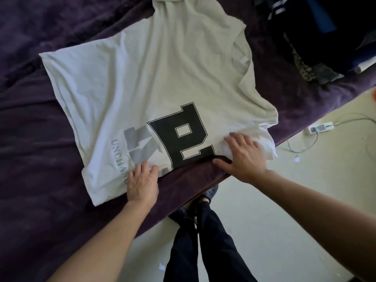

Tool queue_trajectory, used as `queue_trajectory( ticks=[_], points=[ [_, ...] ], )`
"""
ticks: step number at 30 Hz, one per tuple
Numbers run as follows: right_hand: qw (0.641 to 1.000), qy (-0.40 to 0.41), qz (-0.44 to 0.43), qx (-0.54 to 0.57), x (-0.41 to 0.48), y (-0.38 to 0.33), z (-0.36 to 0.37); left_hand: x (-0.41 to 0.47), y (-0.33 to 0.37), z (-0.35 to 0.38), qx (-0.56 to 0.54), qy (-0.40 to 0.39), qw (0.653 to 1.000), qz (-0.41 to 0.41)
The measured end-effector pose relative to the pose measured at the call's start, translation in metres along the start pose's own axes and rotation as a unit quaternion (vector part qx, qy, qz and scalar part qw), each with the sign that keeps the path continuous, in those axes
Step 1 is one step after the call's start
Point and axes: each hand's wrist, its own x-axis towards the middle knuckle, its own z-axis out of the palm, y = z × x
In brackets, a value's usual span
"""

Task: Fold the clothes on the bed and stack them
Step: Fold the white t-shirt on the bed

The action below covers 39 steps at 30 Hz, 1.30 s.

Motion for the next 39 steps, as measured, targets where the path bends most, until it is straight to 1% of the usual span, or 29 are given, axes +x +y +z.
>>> queue_trajectory(
  ticks=[1, 2, 4, 7, 9, 11, 14, 17, 21, 25, 28, 33, 35, 37, 39],
  points=[
    [0.999, -0.028, 0.017, -0.025, 0.006, -0.009, 0.006, 0.002, -0.003, 0.001, 0.009, 0.002, 1.0, -0.007],
    [0.998, -0.037, 0.029, -0.046, 0.012, -0.016, 0.012, 0.002, -0.008, 0.003, 0.017, 0.0, 1.0, -0.015],
    [0.996, -0.029, 0.036, -0.082, 0.019, -0.013, 0.016, 0.003, -0.02, 0.004, 0.024, -0.017, 0.999, -0.033],
    [0.993, -0.041, 0.048, -0.1, 0.015, 0.012, 0.0, -0.006, -0.049, 0.008, -0.01, -0.034, 0.997, -0.073],
    [0.988, -0.05, 0.082, -0.121, 0.007, 0.032, -0.024, -0.017, -0.067, 0.006, -0.044, -0.034, 0.994, -0.093],
    [0.989, -0.026, 0.128, -0.075, 0.002, 0.045, -0.053, -0.029, -0.08, -0.005, -0.11, -0.013, 0.989, -0.099],
    [0.984, 0.046, 0.166, 0.045, 0.012, 0.038, -0.1, -0.039, -0.099, -0.03, -0.202, 0.047, 0.969, -0.138],
    [0.969, 0.112, 0.189, 0.111, 0.047, 0.016, -0.141, -0.028, -0.127, -0.057, -0.234, 0.131, 0.946, -0.181],
    [0.969, 0.173, 0.144, 0.103, 0.111, -0.007, -0.184, 0.005, -0.165, -0.094, -0.238, 0.207, 0.925, -0.212],
    [0.97, 0.192, 0.123, 0.088, 0.183, -0.02, -0.215, 0.05, -0.194, -0.12, -0.249, 0.247, 0.903, -0.247],
    [0.971, 0.203, 0.107, 0.074, 0.242, -0.031, -0.228, 0.089, -0.209, -0.133, -0.248, 0.25, 0.896, -0.271],
    [0.979, 0.187, 0.062, 0.049, 0.343, -0.048, -0.234, 0.167, -0.23, -0.156, -0.226, 0.228, 0.888, -0.329],
    [0.983, 0.173, 0.043, 0.039, 0.384, -0.054, -0.232, 0.203, -0.241, -0.158, -0.223, 0.219, 0.879, -0.361],
    [0.985, 0.164, 0.027, 0.044, 0.42, -0.064, -0.231, 0.235, -0.25, -0.156, -0.226, 0.228, 0.864, -0.389],
    [0.983, 0.174, 0.014, 0.055, 0.45, -0.073, -0.229, 0.258, -0.251, -0.151, -0.211, 0.241, 0.853, -0.412]
  ],
)
